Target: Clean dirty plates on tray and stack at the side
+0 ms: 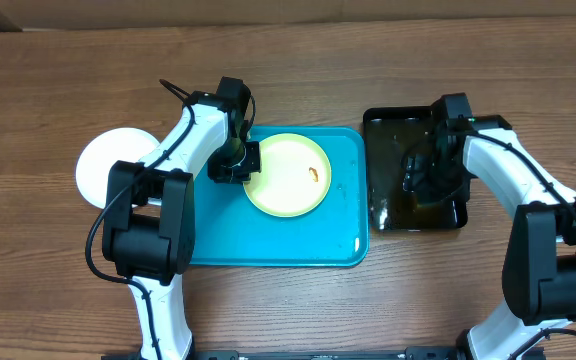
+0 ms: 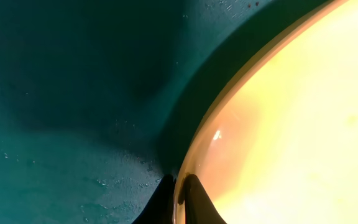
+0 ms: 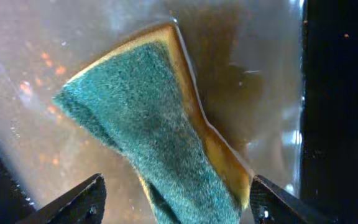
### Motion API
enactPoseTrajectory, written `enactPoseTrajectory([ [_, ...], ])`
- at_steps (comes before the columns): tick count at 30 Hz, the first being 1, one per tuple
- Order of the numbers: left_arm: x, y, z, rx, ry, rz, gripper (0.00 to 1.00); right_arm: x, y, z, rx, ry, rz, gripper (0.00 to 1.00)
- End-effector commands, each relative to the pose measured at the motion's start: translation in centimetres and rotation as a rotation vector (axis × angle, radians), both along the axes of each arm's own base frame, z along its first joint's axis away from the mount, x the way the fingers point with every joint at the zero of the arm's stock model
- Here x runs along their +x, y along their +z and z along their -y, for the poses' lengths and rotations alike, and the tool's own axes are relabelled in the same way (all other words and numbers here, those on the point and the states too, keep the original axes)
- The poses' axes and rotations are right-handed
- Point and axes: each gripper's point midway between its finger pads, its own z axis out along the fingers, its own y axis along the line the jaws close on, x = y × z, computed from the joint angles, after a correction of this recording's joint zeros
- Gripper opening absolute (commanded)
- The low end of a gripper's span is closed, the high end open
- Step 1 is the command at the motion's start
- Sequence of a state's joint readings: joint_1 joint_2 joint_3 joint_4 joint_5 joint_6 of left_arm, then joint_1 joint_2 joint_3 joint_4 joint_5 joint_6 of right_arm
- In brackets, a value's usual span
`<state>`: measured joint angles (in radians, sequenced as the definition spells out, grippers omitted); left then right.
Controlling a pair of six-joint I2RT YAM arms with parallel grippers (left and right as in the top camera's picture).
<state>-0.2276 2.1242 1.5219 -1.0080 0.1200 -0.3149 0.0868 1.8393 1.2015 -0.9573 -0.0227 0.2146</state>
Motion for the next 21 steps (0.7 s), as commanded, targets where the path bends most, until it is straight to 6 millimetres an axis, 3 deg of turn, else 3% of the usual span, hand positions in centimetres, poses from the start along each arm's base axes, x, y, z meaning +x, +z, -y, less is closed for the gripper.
enactPoseTrajectory([
  [1,-1.8,-3.2,-0.6,0.045,-0.01,-0.079,0.06,-0.5,-0.5,0.0,0.006,0.003,-0.014,0.69],
  [4,-1.8,-3.2,-0.6,0.045,-0.01,-0.079,0.06,-1.3,-0.5,-0.8,0.053,0.003,-0.047,0.64],
  [6,-1.8,-3.2,-0.6,0.045,-0.01,-0.08,0.06,-2.4,-0.3,-1.8,0.112,0.001,-0.095,0.56],
  [8,-1.8,-3.2,-0.6,0.042,-0.01,-0.081,0.06,-3.1,-0.2,-2.2,0.136,-0.001,-0.124,0.3],
  [10,-1.8,-3.2,-0.5,0.042,-0.01,-0.081,0.06,-3.3,-0.2,-2.2,0.137,-0.001,-0.131,0.12],
  [13,-1.8,-3.2,-0.5,0.042,-0.01,-0.081,0.05,-3.1,-0.2,-2.1,0.135,-0.003,-0.124,0.11],
  [15,-1.8,-3.2,-0.6,0.042,-0.009,-0.081,0.06,-2.9,-0.2,-1.8,0.118,-0.002,-0.117,0.04],
  [17,-1.8,-3.2,-0.6,0.042,-0.01,-0.081,0.06,-2.6,0.0,-1.7,0.109,-0.001,-0.106,0.07],
  [18,-1.8,-3.2,-0.5,0.042,-0.01,-0.081,0.07,-2.3,0.2,-1.7,0.109,-0.001,-0.101,0.26],
  [19,-1.8,-3.2,-0.6,0.042,-0.01,-0.081,0.09,-2.0,0.7,-1.7,0.109,0.0,-0.096,0.54],
  [20,-1.8,-3.2,-0.6,0.042,-0.01,-0.081,0.13,-1.8,1.1,-1.7,0.11,0.0,-0.092,0.65],
  [21,-1.8,-3.2,-0.5,0.042,-0.01,-0.081,0.18,-1.4,1.7,-1.8,0.11,0.0,-0.087,0.66],
])
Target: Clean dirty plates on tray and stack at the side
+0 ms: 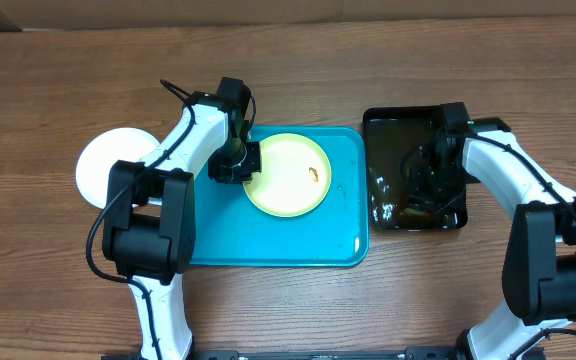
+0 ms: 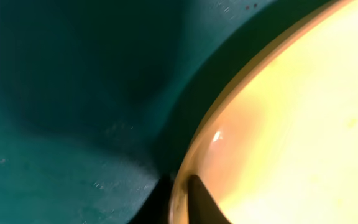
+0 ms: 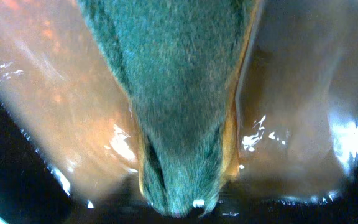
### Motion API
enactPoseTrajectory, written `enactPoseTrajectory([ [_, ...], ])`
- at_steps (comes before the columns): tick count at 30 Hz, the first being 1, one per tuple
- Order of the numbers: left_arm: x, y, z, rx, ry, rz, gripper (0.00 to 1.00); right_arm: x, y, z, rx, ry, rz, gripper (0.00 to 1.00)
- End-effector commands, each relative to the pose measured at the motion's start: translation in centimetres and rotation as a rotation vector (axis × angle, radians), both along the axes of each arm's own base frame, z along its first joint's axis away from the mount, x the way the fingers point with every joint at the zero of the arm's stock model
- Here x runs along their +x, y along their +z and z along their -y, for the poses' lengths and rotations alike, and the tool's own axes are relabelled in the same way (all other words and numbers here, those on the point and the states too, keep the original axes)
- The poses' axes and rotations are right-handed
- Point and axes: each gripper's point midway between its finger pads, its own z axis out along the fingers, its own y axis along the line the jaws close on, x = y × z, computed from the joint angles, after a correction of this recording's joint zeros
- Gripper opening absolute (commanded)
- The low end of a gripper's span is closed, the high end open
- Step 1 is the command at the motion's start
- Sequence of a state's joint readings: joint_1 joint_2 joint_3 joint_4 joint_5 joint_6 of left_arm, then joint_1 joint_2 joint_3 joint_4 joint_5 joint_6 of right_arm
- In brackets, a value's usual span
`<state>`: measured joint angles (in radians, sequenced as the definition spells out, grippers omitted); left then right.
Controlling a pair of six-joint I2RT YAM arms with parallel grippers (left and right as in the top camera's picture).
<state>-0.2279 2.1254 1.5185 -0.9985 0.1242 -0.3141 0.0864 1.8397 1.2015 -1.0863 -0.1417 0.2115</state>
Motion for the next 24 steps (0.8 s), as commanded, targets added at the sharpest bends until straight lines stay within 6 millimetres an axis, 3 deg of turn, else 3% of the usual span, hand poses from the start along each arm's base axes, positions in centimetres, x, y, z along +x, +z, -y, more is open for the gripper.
enactPoseTrajectory([
  [1,-1.9,-3.1,-0.7,0.047,-0.008,-0.084,0.24,2.3,2.0,0.0,0.003,-0.001,0.059,0.66],
  [5,-1.9,-3.1,-0.7,0.047,-0.009,-0.084,0.38,3.5,3.4,0.1,-0.01,-0.001,0.092,0.7],
  [7,-1.9,-3.1,-0.7,0.048,-0.009,-0.083,0.39,3.5,3.2,0.8,-0.048,0.001,0.097,0.71],
  [13,-1.8,-3.1,-0.6,0.047,-0.008,-0.08,0.29,3.2,0.9,2.0,-0.118,-0.019,0.11,0.68],
  [16,-1.7,-3.1,-0.6,0.046,-0.008,-0.077,0.18,3.0,-0.7,2.0,-0.114,-0.02,0.129,0.65],
  [19,-1.7,-3.1,-0.6,0.046,-0.008,-0.077,0.04,3.1,-1.6,1.9,-0.11,-0.02,0.152,0.48],
  [24,-1.7,-3.1,-0.6,0.046,-0.009,-0.077,0.04,3.7,-1.2,1.1,-0.066,-0.022,0.167,0.04],
])
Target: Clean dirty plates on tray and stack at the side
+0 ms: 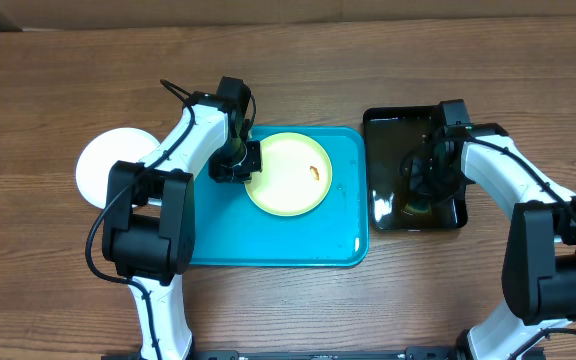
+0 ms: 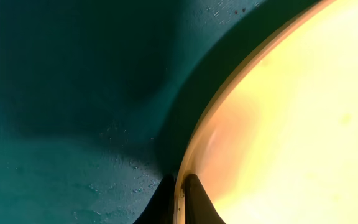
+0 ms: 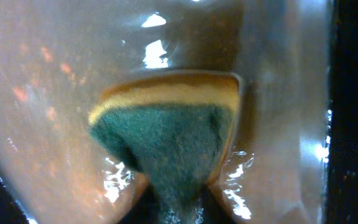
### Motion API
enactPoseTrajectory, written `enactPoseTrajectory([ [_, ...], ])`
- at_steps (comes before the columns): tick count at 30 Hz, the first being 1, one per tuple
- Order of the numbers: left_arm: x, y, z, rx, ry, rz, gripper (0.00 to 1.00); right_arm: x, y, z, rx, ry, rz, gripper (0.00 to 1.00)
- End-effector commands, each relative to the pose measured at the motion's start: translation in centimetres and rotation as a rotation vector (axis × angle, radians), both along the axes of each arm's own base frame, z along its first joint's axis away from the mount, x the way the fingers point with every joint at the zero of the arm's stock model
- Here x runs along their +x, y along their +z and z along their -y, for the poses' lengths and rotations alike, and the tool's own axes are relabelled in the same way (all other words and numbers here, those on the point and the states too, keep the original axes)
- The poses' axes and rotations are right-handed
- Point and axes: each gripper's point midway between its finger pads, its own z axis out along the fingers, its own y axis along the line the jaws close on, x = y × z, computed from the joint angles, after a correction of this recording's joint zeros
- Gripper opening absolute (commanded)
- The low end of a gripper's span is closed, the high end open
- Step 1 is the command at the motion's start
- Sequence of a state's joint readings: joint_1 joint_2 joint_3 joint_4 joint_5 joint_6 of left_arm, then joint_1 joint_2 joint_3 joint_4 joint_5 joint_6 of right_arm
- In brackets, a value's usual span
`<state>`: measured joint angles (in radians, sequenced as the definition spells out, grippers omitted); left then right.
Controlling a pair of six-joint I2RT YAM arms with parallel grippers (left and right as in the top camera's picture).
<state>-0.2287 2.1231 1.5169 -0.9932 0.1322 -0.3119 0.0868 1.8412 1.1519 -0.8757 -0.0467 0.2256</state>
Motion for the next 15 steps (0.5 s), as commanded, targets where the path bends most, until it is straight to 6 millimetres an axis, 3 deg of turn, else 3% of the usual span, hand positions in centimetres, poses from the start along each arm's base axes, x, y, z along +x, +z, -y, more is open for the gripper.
enactPoseTrajectory([
  [1,-1.8,-3.2,-0.8,0.056,-0.006,-0.081,0.04,0.1,0.4,-0.3,0.026,-0.008,-0.003,0.04],
  [10,-1.8,-3.2,-0.8,0.055,-0.006,-0.082,0.04,0.3,4.3,-0.6,0.031,0.019,-0.051,0.04],
  [15,-1.8,-3.2,-0.8,0.055,-0.006,-0.082,0.1,0.7,6.1,-0.3,0.01,0.028,-0.039,0.04],
])
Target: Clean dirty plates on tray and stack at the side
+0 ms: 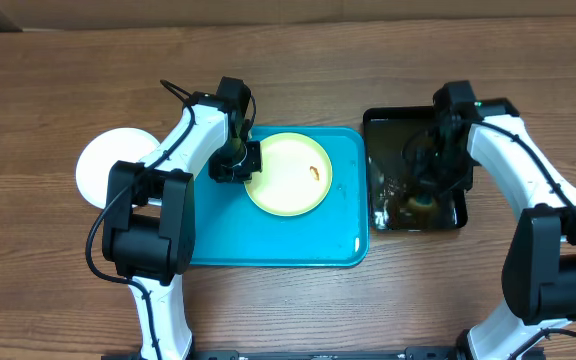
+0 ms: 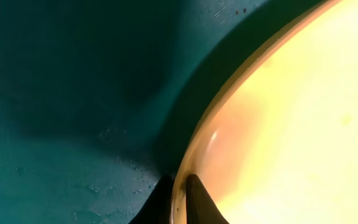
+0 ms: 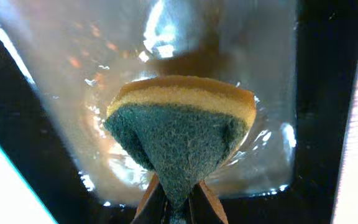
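A pale yellow plate with a small brown food scrap lies on the teal tray. My left gripper is shut on the plate's left rim, one finger inside and one outside. A green and yellow sponge is pinched in my right gripper, lifted above the brown water in the black tub. A white plate sits on the table left of the tray.
The wooden table surrounds the tray and tub. The tub stands directly right of the tray, their edges almost touching. The left arm stretches over the white plate's right side.
My right gripper has risen with the sponge, which now hangs clear above the water instead of lying low in the tub. The left gripper and yellow plate have stayed put.
My right gripper was open over the sponge lying in the tub's water. It then came down onto the sponge, then was shut on it in the water, and now holds it raised. All along my left gripper kept its hold on the yellow plate's rim.
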### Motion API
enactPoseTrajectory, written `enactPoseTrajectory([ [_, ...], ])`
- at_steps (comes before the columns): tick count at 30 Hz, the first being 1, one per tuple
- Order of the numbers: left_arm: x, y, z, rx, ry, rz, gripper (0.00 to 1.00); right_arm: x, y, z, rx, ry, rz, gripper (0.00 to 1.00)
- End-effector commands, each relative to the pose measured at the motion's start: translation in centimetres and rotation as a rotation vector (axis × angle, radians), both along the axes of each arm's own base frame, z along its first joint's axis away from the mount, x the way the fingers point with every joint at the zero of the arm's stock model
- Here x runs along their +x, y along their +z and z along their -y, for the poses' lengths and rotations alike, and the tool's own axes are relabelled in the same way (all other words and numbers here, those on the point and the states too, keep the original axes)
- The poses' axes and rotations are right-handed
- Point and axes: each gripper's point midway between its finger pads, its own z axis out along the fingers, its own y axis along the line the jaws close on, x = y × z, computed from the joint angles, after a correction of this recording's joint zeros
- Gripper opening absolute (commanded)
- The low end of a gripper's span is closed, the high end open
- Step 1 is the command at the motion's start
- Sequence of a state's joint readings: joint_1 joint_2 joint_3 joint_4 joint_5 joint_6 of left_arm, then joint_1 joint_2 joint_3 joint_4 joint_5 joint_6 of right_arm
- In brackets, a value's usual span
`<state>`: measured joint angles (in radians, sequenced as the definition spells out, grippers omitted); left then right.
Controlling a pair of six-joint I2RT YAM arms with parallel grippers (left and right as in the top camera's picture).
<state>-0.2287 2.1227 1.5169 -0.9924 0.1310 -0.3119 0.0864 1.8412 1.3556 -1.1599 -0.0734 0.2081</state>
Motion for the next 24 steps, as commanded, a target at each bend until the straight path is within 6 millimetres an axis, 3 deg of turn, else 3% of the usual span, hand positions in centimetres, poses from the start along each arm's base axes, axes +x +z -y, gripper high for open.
enactPoseTrajectory([
  [1,-1.8,-3.2,-0.8,0.055,-0.006,-0.083,0.1,1.1,1.2,0.3,-0.019,0.011,0.046,0.04],
  [6,-1.7,-3.2,-0.8,0.054,-0.006,-0.079,0.19,2.6,1.1,1.7,-0.101,0.028,0.109,0.04],
  [12,-1.2,-3.3,-0.7,0.049,-0.006,-0.058,0.23,2.7,1.2,-0.3,0.013,0.036,0.115,0.04],
  [15,-0.7,-3.3,-0.5,0.044,-0.005,-0.039,0.18,2.7,1.2,-0.5,0.025,0.037,0.115,0.04],
  [17,-0.8,-3.3,-0.5,0.044,-0.005,-0.04,0.04,2.8,1.2,-0.4,0.019,0.038,0.118,0.04],
  [23,-1.0,-3.3,-0.4,0.038,0.001,-0.051,0.04,3.1,1.4,2.3,-0.18,0.073,0.135,0.04],
  [24,-1.0,-3.3,-0.4,0.038,0.001,-0.05,0.08,3.2,1.5,2.3,-0.201,0.08,0.138,0.04],
])
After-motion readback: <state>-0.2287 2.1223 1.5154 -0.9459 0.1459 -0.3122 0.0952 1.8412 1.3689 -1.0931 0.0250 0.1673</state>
